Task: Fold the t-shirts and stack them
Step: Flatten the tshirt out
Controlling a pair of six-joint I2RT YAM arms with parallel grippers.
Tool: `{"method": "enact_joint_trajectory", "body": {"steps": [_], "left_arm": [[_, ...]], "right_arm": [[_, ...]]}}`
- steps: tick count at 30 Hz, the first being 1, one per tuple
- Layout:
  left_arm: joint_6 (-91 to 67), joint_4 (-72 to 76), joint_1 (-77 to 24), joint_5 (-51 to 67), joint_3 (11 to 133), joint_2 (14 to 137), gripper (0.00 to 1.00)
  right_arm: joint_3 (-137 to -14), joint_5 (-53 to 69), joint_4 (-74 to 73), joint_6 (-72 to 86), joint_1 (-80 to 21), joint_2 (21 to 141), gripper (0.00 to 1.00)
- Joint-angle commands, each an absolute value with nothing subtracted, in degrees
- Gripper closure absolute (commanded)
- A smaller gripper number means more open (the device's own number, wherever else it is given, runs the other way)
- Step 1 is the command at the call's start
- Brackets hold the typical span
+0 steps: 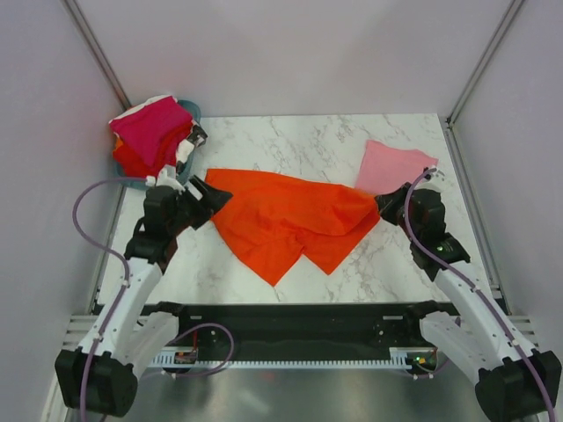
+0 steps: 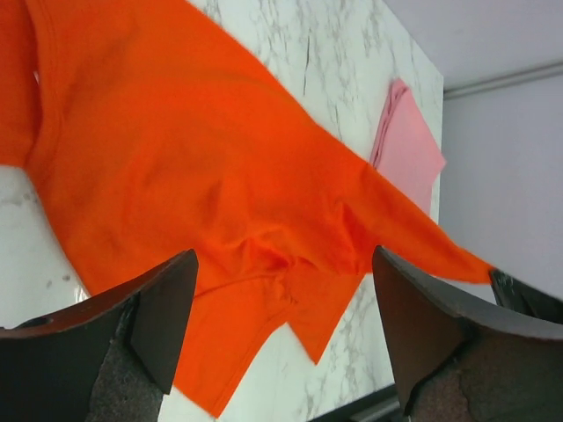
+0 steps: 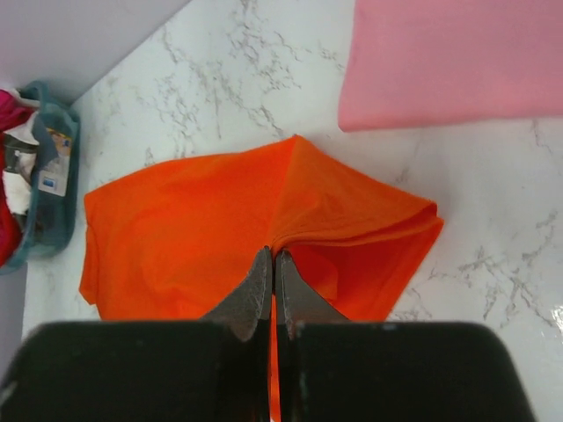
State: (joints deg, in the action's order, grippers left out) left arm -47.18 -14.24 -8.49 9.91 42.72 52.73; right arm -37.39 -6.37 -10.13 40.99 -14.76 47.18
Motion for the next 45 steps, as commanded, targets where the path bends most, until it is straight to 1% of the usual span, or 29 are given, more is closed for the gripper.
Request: {"method": "enact_joint_trajectory", "body": {"steps": [1,2,5,9,12,16,20,23,25,26,28,29,30,32,33,35,39,41,45], "left_arm": [[-49.38,-12.49,-9.23,20.02,33.33,47.83,0.14],[-51.31,-11.18,-9.49,21.43,29.22,46.42,0.15],[-55.88,-7.39,-12.82,23.55,22.87,42.11,0.18],[-58.44,-4.66,-22.12,18.13,18.9,40.6,0.19],[-59.15,-3.0,-26.18,16.96,17.32,43.06,0.23],[-59.15,1.21,-28.82,17.49,16.0,48.42,0.35],[-59.5,2.02,-33.03,16.09,15.47,52.29,0.36],[-60.9,0.89,-36.28,11.62,15.12,53.69,0.35],[-61.0,0.0,-38.57,8.98,16.77,54.57,0.36],[-60.91,-3.39,-41.19,5.66,17.66,55.02,0.36],[-60.3,-6.05,-44.02,2.56,20.9,56.95,0.36],[-59.86,-7.2,-46.56,1.07,22.05,57.65,0.37],[-59.24,-9.47,-47.8,-1.73,23.02,59.22,0.41],[-57.66,-12.73,-51.22,-4.91,26.62,60.72,0.42],[-56.79,-15.01,-52.28,-7.53,27.59,61.43,0.47],[-55.02,-17.04,-54.48,-9.05,30.23,63.8,0.47],[-53.0,-18.63,-56.42,-10.54,34.09,68.81,0.5],[-52.3,-19.77,-56.6,-10.98,35.24,72.05,0.5],[-51.86,-20.83,-56.86,-13.53,37.0,74.7,0.5]], "right_arm": [[-34.9,-8.34,-7.29,41.92,-14.59,47.72,1.0],[-33.85,-9.57,-7.29,41.92,-14.5,47.72,1.0],[-31.91,-11.77,-7.38,41.4,-14.5,47.81,1.0],[-30.32,-13.53,-8.17,41.05,-14.5,48.51,1.0],[-29.09,-14.06,-8.26,40.96,-14.5,49.65,1.0],[-28.3,-14.85,-8.44,40.25,-14.59,51.67,1.0],[-28.21,-15.73,-8.44,39.99,-14.5,52.65,1.0],[-28.21,-16.26,-8.35,39.9,-14.5,53.08,1.0],[-28.21,-16.61,-8.35,39.9,-14.5,53.26,1.0],[-28.13,-16.87,-8.35,39.73,-14.5,53.35,1.0],[-27.95,-17.14,-8.35,39.64,-14.59,53.35,1.0],[-27.78,-17.4,-8.35,39.64,-14.59,53.44,1.0],[-27.69,-17.49,-8.35,39.73,-14.5,53.44,1.0],[-27.42,-17.58,-8.35,39.73,-14.59,53.52,1.0],[-27.33,-17.58,-8.35,39.81,-14.5,53.35,1.0],[-27.16,-17.58,-8.35,40.08,-14.5,53.35,1.0],[-26.81,-17.49,-8.09,40.25,-14.5,53.7,1.0],[-26.89,-17.49,-8.17,40.43,-14.5,53.88,1.0],[-27.07,-17.23,-8.09,40.52,-14.59,53.88,1.0]]}}
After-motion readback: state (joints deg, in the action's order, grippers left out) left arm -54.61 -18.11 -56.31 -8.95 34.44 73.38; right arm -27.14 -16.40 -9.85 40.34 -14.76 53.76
